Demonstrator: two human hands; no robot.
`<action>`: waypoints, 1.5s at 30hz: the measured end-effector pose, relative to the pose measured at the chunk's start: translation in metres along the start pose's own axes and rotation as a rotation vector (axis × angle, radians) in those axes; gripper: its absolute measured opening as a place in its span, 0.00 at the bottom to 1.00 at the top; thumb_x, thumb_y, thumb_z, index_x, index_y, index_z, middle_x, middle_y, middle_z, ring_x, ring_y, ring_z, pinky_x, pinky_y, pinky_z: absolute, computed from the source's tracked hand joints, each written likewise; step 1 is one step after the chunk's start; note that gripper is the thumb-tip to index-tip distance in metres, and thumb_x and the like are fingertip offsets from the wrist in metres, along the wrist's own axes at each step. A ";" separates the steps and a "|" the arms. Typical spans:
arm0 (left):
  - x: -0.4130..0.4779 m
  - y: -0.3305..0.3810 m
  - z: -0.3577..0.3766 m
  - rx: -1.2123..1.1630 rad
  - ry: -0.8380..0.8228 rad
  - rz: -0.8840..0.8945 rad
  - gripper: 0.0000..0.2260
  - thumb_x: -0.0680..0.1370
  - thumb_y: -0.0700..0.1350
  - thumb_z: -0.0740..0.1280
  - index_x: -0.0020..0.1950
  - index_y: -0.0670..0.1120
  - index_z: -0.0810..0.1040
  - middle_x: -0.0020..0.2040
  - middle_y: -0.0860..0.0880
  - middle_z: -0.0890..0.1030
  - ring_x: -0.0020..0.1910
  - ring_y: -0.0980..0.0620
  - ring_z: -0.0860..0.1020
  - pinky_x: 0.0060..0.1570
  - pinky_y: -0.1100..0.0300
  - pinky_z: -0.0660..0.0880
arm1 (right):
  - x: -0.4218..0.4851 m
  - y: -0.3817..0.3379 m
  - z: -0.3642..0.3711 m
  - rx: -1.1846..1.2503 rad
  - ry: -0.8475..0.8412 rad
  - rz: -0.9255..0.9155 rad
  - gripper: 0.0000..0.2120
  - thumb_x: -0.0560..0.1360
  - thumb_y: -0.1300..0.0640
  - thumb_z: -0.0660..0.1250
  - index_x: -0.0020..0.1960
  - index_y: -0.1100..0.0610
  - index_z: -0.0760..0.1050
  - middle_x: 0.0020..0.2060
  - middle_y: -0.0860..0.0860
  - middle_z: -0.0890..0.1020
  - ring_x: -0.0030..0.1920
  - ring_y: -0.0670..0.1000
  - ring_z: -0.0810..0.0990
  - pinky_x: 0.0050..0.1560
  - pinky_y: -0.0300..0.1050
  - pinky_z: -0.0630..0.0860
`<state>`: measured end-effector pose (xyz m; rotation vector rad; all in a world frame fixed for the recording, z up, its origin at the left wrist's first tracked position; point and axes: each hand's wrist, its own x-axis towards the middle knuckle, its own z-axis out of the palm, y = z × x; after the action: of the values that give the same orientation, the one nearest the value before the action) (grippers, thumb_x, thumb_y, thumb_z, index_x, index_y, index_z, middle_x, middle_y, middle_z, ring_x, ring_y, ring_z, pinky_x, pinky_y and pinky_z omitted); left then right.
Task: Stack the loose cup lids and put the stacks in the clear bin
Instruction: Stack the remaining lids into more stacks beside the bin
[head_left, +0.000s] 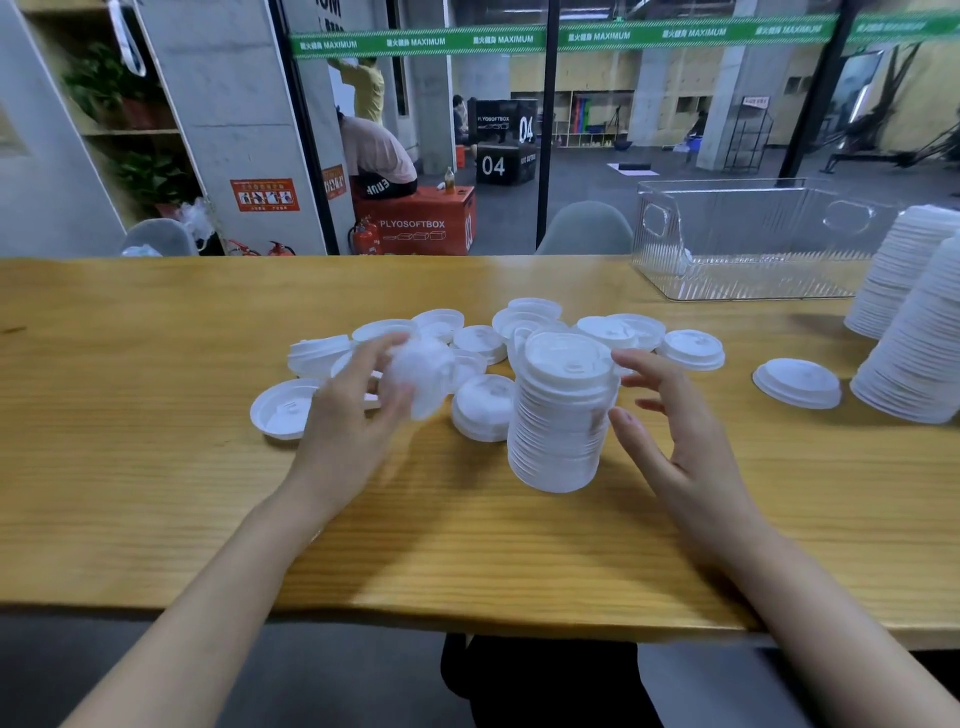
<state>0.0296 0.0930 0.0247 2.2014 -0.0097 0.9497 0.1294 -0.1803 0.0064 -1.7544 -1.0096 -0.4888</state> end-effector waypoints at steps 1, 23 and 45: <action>0.000 0.005 0.000 -0.175 0.009 -0.127 0.13 0.81 0.42 0.65 0.60 0.59 0.72 0.46 0.58 0.79 0.42 0.57 0.79 0.48 0.64 0.74 | 0.000 0.000 0.000 -0.003 0.000 -0.003 0.19 0.79 0.47 0.61 0.69 0.47 0.66 0.63 0.42 0.74 0.62 0.46 0.74 0.61 0.40 0.72; -0.029 -0.004 0.001 0.019 -0.239 -0.224 0.30 0.60 0.67 0.71 0.61 0.64 0.72 0.62 0.67 0.75 0.62 0.68 0.71 0.56 0.77 0.64 | 0.000 -0.001 0.000 -0.002 0.001 0.013 0.19 0.79 0.47 0.60 0.69 0.48 0.67 0.64 0.48 0.76 0.62 0.47 0.75 0.60 0.41 0.73; -0.025 0.012 0.002 -0.120 -0.205 -0.218 0.27 0.66 0.48 0.73 0.64 0.59 0.73 0.63 0.67 0.73 0.63 0.71 0.69 0.50 0.80 0.66 | 0.000 0.000 -0.001 -0.005 0.005 0.013 0.19 0.79 0.47 0.61 0.69 0.46 0.66 0.64 0.45 0.75 0.63 0.47 0.74 0.60 0.39 0.72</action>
<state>0.0086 0.0763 0.0155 2.1281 0.0740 0.5860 0.1292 -0.1809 0.0066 -1.7626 -0.9936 -0.4871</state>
